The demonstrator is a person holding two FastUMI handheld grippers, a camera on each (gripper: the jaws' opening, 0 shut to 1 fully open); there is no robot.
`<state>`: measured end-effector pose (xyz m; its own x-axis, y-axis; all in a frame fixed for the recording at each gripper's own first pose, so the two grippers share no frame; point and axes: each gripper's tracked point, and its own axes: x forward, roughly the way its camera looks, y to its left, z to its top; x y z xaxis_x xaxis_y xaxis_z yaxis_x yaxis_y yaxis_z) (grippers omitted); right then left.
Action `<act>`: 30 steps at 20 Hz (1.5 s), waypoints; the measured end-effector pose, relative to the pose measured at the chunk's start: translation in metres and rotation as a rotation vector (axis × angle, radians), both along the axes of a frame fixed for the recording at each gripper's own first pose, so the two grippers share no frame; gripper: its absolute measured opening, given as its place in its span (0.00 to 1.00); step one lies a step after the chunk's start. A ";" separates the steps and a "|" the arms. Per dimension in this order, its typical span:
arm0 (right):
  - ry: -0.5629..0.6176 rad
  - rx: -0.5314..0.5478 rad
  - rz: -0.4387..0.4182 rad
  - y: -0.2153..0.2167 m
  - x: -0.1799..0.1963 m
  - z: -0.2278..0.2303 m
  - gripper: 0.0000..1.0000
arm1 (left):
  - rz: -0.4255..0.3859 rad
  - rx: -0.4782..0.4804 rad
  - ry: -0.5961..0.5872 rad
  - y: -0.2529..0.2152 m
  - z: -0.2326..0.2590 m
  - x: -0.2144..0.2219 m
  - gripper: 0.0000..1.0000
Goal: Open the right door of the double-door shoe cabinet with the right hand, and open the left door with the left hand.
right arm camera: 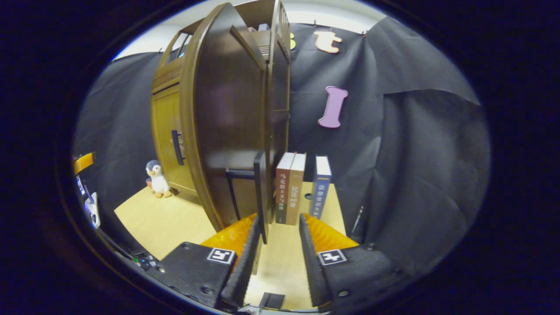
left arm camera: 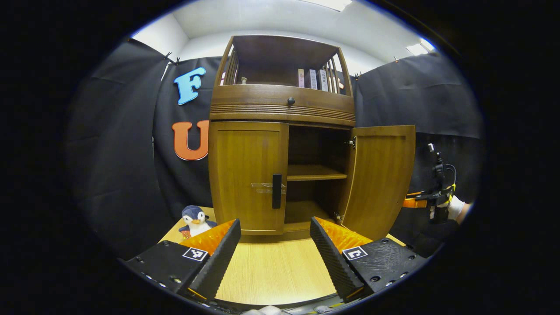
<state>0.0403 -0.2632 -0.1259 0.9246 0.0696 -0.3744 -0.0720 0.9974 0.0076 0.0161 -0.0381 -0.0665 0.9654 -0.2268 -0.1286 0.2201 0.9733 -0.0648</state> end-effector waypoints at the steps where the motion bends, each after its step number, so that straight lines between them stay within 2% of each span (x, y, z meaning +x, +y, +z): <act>1: -0.020 0.009 -0.055 -0.003 -0.008 0.008 0.67 | 0.006 0.005 -0.002 0.004 0.000 0.001 1.00; 2: -0.045 0.017 -0.102 -0.003 -0.018 0.018 0.75 | 0.014 0.011 -0.002 0.009 -0.001 0.002 0.95; 3: -0.072 0.023 -0.128 0.003 -0.028 0.030 0.75 | 0.021 0.016 0.003 0.015 -0.003 0.003 0.95; 4: -0.091 0.022 -0.137 0.010 -0.038 0.039 0.82 | 0.026 0.018 0.010 0.019 -0.005 0.004 0.95; 5: -0.097 0.005 -0.150 0.016 -0.051 0.050 0.86 | 0.029 0.017 0.016 0.022 -0.006 0.005 1.00; 6: -0.117 -0.010 -0.161 0.022 -0.056 0.063 0.95 | 0.035 0.017 0.020 0.026 -0.006 0.005 1.00; 9: -0.184 -0.027 -0.238 0.037 -0.065 0.111 1.00 | 0.051 0.026 0.014 0.037 -0.004 0.005 0.96; 12: -0.255 0.003 -0.255 0.069 -0.065 0.143 0.99 | 0.067 0.036 0.008 0.045 -0.003 0.004 0.96; 16: -0.297 -0.045 -0.223 0.121 -0.062 0.154 1.00 | 0.112 0.048 -0.020 0.055 0.001 0.008 0.95; 19: -0.327 -0.037 -0.178 0.160 -0.063 0.148 0.99 | 0.122 0.037 -0.015 0.050 -0.002 0.017 0.95; 20: -0.322 -0.044 -0.167 0.170 -0.064 0.142 0.99 | 0.124 0.032 -0.013 0.048 -0.002 0.020 1.00; 22: -0.292 -0.040 -0.109 0.197 -0.068 0.126 0.97 | 0.125 0.023 -0.009 0.042 -0.003 0.028 1.00; 23: -0.264 -0.043 -0.073 0.208 -0.068 0.116 0.99 | 0.126 0.023 -0.008 0.041 -0.005 0.033 1.00; 25: -0.215 -0.036 -0.024 0.217 -0.071 0.099 1.00 | 0.140 0.030 -0.016 0.038 -0.006 0.044 0.95; 26: -0.204 -0.029 -0.009 0.220 -0.068 0.097 1.00 | 0.144 0.031 -0.020 0.035 -0.006 0.052 1.00; 27: -0.196 -0.030 -0.003 0.220 -0.066 0.097 1.00 | 0.144 0.027 -0.024 0.032 -0.007 0.062 0.95; 29: -0.187 -0.030 -0.005 0.218 -0.056 0.099 1.00 | 0.138 0.023 -0.036 0.021 -0.006 0.083 1.00; 30: -0.183 -0.029 -0.005 0.217 -0.052 0.098 1.00 | 0.133 0.026 -0.035 0.016 -0.008 0.096 0.95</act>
<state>-0.0118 -0.0462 -0.0283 0.9778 0.0567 -0.2017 -0.0649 0.9973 -0.0341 0.1118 -0.0219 -0.0744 0.9907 -0.0939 -0.0985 0.0910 0.9953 -0.0339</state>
